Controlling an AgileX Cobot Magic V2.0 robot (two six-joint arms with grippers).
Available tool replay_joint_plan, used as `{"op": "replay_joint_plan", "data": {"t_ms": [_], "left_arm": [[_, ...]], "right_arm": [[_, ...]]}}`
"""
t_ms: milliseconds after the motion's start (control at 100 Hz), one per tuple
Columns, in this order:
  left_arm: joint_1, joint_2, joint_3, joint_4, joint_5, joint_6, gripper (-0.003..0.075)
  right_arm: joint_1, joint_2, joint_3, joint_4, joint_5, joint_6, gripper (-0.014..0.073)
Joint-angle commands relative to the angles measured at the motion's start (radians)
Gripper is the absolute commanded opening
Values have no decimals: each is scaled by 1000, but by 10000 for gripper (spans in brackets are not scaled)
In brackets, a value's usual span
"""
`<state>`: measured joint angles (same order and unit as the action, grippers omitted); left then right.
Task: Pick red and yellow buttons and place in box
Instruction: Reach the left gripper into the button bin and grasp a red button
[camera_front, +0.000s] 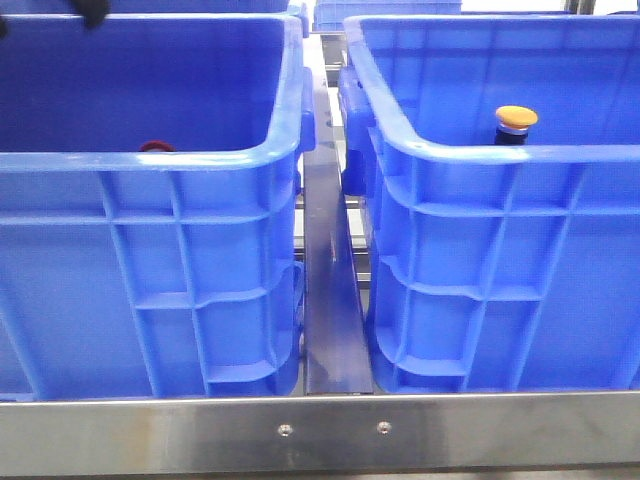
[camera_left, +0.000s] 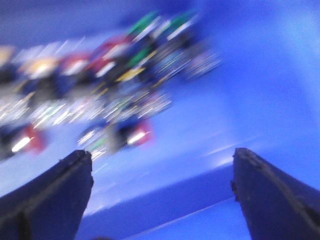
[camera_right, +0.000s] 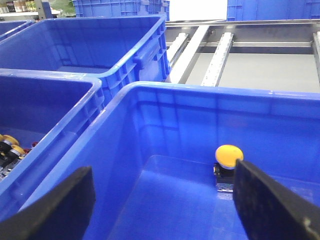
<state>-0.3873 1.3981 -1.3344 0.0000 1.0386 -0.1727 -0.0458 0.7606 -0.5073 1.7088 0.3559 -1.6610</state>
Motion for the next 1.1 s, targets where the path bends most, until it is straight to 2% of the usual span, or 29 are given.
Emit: {"op": "replay_joint_plan", "data": {"t_ms": [0,200,430,580,1090], "left_arm": [[2,28,-63,61,18,-37,539],[2,153,-130,51,22,-38,539],[2,260,-180,42,-56,-38,535],[2,318,-195,27,-60,-38,535],[2,415,-195,30,-112,-38,534]], "right_arm": [[-3,-5,-24,26,26,-11,591],[-3,-5,-24,26,25,-11,591],[-3,-5,-24,26,22,-11,591],[-3,-5,-24,26,21,-11,591],[-3,-5,-24,26,21,-11,591]]}}
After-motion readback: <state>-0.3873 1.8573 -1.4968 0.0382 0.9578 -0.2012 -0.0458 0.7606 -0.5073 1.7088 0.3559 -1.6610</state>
